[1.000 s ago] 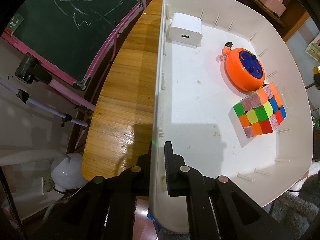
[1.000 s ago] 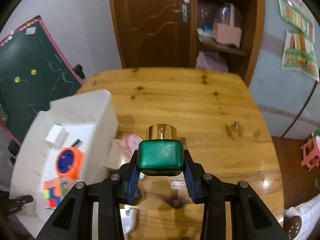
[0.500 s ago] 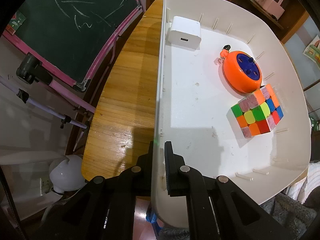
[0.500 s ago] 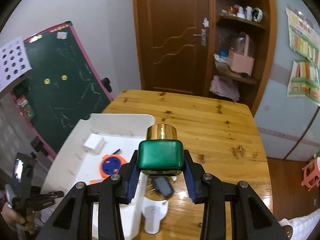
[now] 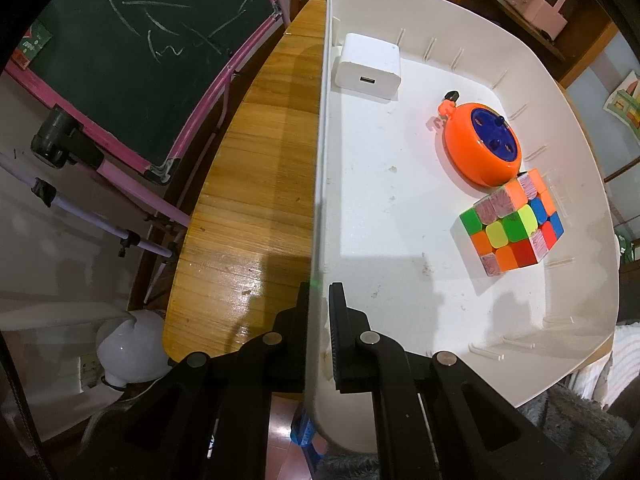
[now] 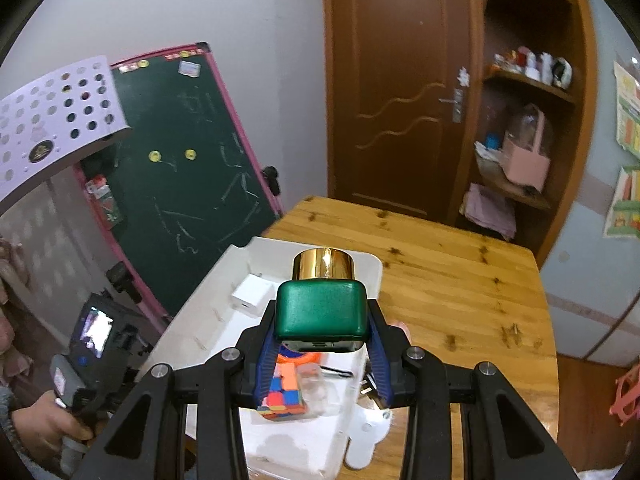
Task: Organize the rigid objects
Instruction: 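Carry the green jar with the right gripper over the tray beside the cube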
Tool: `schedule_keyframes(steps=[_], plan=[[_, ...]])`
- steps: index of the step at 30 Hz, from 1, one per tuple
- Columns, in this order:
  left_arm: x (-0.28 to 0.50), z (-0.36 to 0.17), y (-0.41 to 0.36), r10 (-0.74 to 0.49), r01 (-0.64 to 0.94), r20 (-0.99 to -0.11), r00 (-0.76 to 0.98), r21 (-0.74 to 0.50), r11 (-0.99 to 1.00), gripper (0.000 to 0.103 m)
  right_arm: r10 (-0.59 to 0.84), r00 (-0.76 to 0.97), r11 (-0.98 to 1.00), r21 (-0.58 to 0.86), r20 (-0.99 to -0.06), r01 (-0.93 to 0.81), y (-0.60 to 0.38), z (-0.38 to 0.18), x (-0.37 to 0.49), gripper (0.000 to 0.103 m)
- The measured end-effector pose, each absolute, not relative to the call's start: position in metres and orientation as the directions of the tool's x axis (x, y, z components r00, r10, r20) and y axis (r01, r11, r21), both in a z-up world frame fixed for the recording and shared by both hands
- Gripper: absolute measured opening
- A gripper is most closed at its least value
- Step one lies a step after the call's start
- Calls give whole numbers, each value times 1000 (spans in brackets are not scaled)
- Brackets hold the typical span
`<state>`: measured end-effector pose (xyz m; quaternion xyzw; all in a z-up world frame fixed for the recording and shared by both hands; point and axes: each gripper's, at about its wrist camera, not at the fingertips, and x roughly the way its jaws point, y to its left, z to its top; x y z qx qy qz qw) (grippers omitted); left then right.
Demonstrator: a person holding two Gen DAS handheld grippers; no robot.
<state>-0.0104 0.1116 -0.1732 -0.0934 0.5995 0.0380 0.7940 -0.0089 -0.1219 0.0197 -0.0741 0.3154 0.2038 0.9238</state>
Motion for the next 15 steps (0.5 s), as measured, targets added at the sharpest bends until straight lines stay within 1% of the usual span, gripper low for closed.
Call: schedule_keyframes(steps=[5,7,10,15], plan=[[-10,-174,113,-58,-172,-959,279,-109,979,7,360,727,886,-28,-585,-462,-105,31,-12,40],[-10,-174,113,-60,-171,-958,280,-111,979,7,365,722,881,-34,-588,-473,-98,30,-10,40],[-10,-174,114,-63,-170,-958,281,-114,979,7,365,694,873,-31,-620,-487,-88,18,-1,40],[-11,-175,116,-71,-167,-957,282,-122,978,7,319,627,869,-45,-710,-494,-70,-22,19,40]])
